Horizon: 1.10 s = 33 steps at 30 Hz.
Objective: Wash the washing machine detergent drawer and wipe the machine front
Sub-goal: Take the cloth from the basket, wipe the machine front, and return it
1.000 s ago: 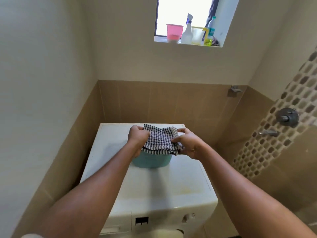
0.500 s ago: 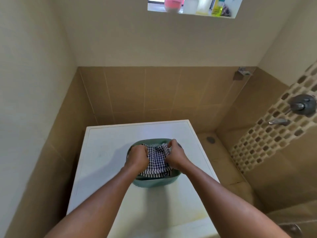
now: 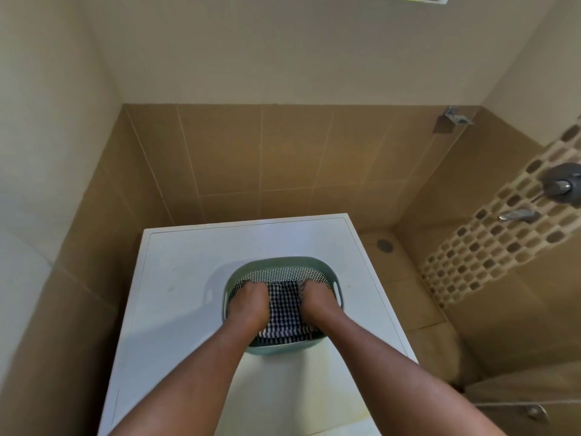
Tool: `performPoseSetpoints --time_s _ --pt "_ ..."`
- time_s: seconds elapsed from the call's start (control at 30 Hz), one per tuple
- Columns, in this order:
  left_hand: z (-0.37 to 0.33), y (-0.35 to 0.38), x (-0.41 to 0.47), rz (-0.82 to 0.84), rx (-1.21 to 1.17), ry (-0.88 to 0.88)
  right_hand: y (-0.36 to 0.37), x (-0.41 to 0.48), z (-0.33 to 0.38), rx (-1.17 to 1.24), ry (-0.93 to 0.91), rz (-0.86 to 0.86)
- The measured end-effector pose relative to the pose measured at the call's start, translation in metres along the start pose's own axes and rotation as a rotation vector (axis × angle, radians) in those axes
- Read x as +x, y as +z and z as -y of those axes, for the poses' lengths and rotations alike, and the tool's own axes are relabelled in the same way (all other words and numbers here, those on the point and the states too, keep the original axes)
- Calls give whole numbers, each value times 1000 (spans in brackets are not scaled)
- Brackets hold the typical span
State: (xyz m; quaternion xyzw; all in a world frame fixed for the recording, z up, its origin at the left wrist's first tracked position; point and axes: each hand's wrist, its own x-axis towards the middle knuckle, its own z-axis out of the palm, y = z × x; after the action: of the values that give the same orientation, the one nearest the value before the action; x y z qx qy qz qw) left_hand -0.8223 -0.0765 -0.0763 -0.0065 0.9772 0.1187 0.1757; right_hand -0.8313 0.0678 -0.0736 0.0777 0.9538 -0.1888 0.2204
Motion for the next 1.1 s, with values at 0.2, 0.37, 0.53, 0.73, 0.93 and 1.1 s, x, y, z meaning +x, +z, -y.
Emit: performPoseSetpoints --time_s 0.2,0.37,0.53,0.73,0.93,1.1 --pt "-17 -14 -7 -5 329 39 -7 -8 4 -165 -96 -57" --pt "-9 -28 -20 -259 313 132 -40 -25 0 -212 -239 -415" --pt "14 -30 -31 -403 88 -63 -50 -47 -36 -71 28 -401" --pt "1 -38 -44 -276 -208 -267 -28 -65 -54 91 106 -362" --pt "-38 -55 -53 -301 -176 -162 -52 -91 -89 167 155 -432" --pt "-122 -78 -75 -348 -279 5 -103 -126 -152 279 231 -561"
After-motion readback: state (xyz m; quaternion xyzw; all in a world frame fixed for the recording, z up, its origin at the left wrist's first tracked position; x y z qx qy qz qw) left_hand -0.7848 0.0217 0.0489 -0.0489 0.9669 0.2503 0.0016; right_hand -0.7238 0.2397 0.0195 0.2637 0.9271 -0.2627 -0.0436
